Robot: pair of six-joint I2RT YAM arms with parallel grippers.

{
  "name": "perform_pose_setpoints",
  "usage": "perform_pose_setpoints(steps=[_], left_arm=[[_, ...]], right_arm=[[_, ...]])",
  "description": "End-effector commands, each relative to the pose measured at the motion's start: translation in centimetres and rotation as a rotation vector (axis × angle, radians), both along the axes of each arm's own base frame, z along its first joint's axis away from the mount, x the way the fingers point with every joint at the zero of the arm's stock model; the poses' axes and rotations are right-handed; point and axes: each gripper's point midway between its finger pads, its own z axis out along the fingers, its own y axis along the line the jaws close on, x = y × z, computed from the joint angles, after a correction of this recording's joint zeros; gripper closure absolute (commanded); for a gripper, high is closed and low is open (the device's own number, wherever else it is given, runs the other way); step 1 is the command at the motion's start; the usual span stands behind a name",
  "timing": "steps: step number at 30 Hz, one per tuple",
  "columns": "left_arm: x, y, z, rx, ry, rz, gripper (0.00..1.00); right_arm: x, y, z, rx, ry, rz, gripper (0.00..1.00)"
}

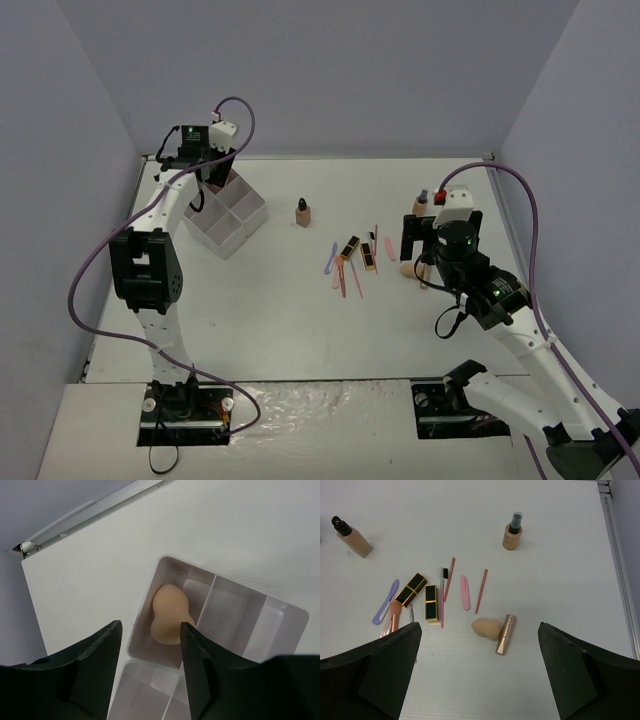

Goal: Organize the makeup

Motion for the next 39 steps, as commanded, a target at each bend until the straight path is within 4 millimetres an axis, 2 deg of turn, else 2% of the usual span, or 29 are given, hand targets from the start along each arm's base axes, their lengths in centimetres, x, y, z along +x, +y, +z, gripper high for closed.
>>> perform_pose_setpoints(steps=[1,6,17,28,32,39], left_arm=[[1.1,0.9,2.9,0.011,-0.089,0.029,0.53],[1.1,1.4,2.0,0.044,-0.068,0.038,0.49],[0.8,2.5,1.6,0.094,-0.056,0.073,0.45],[0.3,2.3,0.4,0.089,-0.025,0.057,0.44],[0.1,1.9,1.6,0.077,-0.056,0.041,0.40],[0.3,1.8,6.7,0.060,-0.168,0.039,0.34]], right_arm=[[0.5,0.5,1.8,0.033,-0.050,0.006,0.00],[0.5,0.6,1.6,0.027,-0.045,0.009,0.00],[0.4,0.7,1.3,0.027,-0.039,0.016,0.00],[0.6,1.0,0.8,0.024,-0.023,0.031,0.00],[0.7,1.1,0.9,0.024,-0.021,0.032,0.00],[0.7,1.3,0.8,0.020,-0.016,0.044,0.00]])
